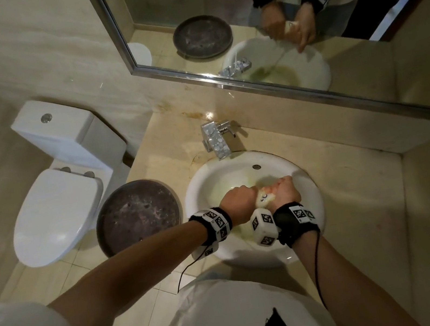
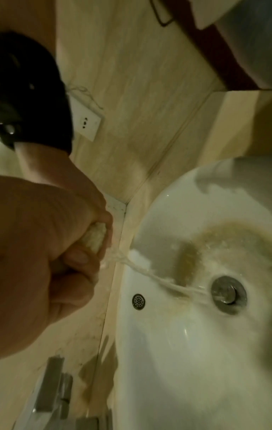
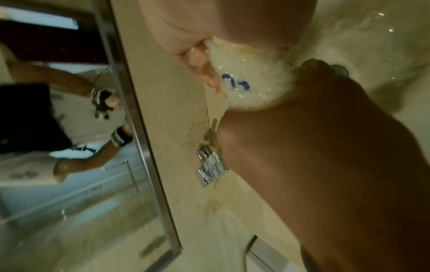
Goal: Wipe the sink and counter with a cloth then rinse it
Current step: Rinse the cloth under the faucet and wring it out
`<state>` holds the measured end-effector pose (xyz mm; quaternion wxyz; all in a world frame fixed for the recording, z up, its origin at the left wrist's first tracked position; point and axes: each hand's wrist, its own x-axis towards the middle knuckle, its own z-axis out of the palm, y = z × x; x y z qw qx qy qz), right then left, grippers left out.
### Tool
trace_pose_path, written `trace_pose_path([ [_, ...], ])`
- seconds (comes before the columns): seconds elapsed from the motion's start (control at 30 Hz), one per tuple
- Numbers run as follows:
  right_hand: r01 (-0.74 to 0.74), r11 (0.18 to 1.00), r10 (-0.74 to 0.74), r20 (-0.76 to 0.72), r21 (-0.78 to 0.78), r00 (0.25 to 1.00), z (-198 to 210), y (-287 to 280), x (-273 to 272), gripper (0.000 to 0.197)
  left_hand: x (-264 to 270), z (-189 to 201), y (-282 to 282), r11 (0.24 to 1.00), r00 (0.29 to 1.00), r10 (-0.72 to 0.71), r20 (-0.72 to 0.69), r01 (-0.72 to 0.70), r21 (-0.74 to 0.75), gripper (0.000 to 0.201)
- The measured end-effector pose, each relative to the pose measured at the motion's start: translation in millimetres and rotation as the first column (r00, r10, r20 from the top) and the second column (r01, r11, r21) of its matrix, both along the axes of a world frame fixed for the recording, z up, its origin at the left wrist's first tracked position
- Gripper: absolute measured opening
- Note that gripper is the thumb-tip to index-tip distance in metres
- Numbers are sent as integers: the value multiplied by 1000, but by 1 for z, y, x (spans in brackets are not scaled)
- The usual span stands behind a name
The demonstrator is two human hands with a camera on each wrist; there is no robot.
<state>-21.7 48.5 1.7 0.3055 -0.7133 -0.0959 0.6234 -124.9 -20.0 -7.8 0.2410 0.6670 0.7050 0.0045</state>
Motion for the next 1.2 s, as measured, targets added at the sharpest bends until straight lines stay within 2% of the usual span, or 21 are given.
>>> trace_pose_path([
  [0.1,-100,993,96,-60,-58,994,-18,-4,12,42,2,7,-1,997,996,-81,-44,81,0,24],
  [0.23,-195,981,193,-92,-16,977,-30,-6,21,32,6,11,0,994,992,-107,-65,107,-9,20],
  [0.33,-135,991,135,-96,-1,986,-18,0,16,31,5,12,3,993,990,-115,-82,116,3,17],
  [0.43,-71,997,72,-80,8,994,3,17,6,37,1,17,12,999,997,-52,51,53,-12,23],
  [0.5,-93,993,100,-108,68,989,18,26,1,40,-4,22,17,997,962,26,272,-4,-79,30],
  [0.57,-195,970,211,-106,142,972,32,33,-2,42,-13,34,20,972,823,113,557,25,-235,31],
  [0.63,-354,900,376,-44,254,926,44,35,-4,44,-26,50,24,927,672,208,711,97,-363,30],
  [0.67,-424,848,453,-22,318,891,51,35,-6,45,-33,56,26,911,642,243,727,105,-398,34],
  [0.73,-475,772,553,-78,421,830,63,31,-11,48,-43,62,27,880,599,303,741,122,-458,47],
  [0.77,-472,748,585,-128,467,801,70,30,-12,50,-42,63,26,859,536,328,778,175,-482,46],
  [0.87,-492,679,665,-175,545,726,82,29,-19,54,-37,54,19,821,165,474,865,271,-502,31],
  [0.9,-507,656,691,-174,559,702,85,30,-20,54,-36,53,17,815,98,511,854,262,-517,27],
  [0.93,-524,638,712,-173,564,681,87,31,-21,55,-35,53,17,814,74,524,848,251,-525,21],
  [1.0,-554,621,738,-175,554,652,89,32,-19,56,-34,54,16,831,110,491,864,240,-502,9],
  [1.03,-564,616,745,-173,549,645,88,32,-19,55,-33,55,16,836,150,479,865,224,-501,16],
  [1.1,-574,624,739,-162,531,654,86,30,-17,55,-31,60,16,841,289,469,835,142,-522,28],
  [1.17,-556,667,698,-155,495,699,81,27,-18,54,-27,62,16,864,458,447,769,1,-503,29],
  [1.2,-540,695,668,-148,475,730,79,26,-18,54,-26,60,16,873,516,442,734,-59,-484,27],
])
